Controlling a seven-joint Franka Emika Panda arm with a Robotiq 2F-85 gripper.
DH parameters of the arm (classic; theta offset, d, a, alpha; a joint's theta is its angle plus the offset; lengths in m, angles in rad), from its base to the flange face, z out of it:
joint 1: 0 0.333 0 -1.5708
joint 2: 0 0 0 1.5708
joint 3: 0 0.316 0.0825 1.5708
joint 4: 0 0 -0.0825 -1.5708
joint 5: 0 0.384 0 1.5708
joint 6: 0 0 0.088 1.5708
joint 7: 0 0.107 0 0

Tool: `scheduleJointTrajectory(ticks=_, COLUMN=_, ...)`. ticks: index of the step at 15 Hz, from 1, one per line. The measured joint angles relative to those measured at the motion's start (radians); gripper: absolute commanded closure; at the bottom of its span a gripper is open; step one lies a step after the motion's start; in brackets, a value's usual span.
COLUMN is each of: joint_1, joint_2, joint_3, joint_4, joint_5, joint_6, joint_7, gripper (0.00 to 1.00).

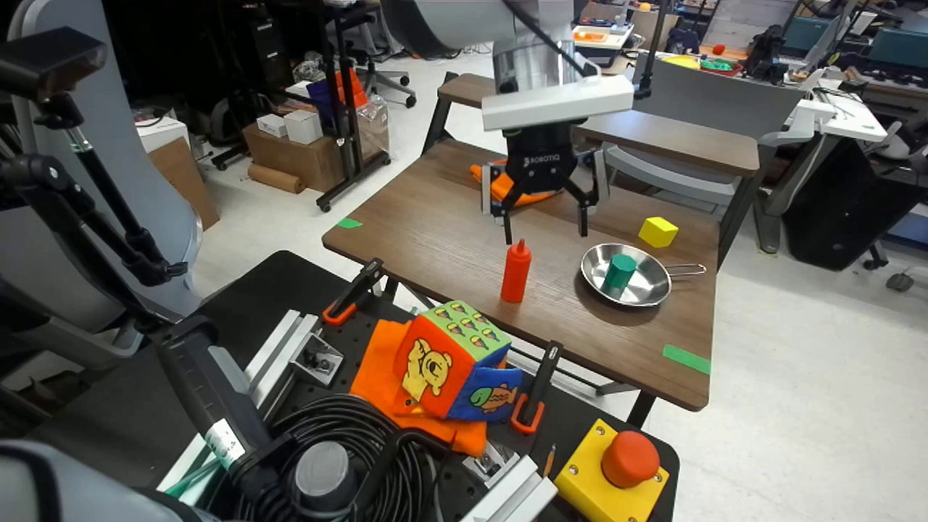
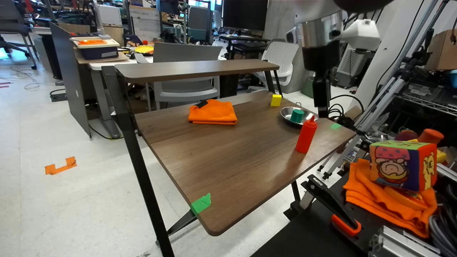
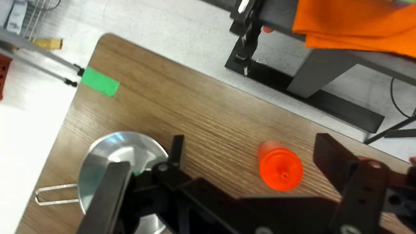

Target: Move the sauce bottle to the front of the table

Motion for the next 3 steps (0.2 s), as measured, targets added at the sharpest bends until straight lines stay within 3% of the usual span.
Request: scheduleJointTrajectory(ticks=3, joint_1=-0.041, joint_2=-0.111, joint_3=-0.009, joint_4=0.001, joint_5=0.12, joint_6=-0.151, joint_7=-0.001, gripper=0.0)
